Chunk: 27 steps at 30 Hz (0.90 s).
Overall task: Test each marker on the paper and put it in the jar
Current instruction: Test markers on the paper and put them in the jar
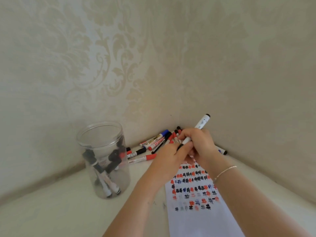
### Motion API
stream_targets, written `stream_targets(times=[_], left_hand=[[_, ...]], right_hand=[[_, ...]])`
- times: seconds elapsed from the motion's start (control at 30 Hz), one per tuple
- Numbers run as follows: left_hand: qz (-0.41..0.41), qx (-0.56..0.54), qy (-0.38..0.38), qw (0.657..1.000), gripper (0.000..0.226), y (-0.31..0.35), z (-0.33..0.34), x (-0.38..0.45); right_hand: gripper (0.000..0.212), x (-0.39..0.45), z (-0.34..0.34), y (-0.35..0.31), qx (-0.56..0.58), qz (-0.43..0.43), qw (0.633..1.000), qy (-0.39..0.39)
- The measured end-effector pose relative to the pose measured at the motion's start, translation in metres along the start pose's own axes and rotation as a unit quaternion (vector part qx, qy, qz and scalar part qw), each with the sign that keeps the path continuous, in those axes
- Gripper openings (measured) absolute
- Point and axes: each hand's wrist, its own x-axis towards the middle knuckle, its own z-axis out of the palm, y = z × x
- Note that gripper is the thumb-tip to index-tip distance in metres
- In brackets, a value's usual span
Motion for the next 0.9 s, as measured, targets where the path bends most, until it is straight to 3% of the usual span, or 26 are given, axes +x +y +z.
stream_targets(times=[0.1,0.23,0.6,0.73,0.8,0.9], left_hand=[[-0.028,-0.082,0.001,0.996,0.042,0.001,0.003,0.005],[-0.047,-0.107,-0.017,0.993,0.039,0.004,0.001,0.006],[-0.081,-0.122,-0.088,0.985,0.053,0.002,0.003,-0.007],[-0.075,-0.327,-0.083,0.938,0.060,-0.016,-0.005,-0.027],[-0.075,-0.307,-0.072,0.946,0.054,-0.021,-0.011,-0.029],[-0.058,-0.176,-0.064,0.981,0.050,-0.022,-0.012,-0.022]], right_hand=[[0.020,-0.001,0.006,-0.001,0.031,0.007,0.998,0.045],[0.017,0.000,0.011,0.002,0.068,0.004,0.993,0.092],[0.015,-0.003,0.003,0.016,0.091,0.046,0.990,0.093],[0.028,0.015,-0.045,-0.008,0.205,0.021,0.970,0.130],[0.025,0.020,-0.059,-0.019,0.156,-0.025,0.976,0.149],[0.019,0.016,-0.056,-0.014,0.128,-0.050,0.981,0.135]])
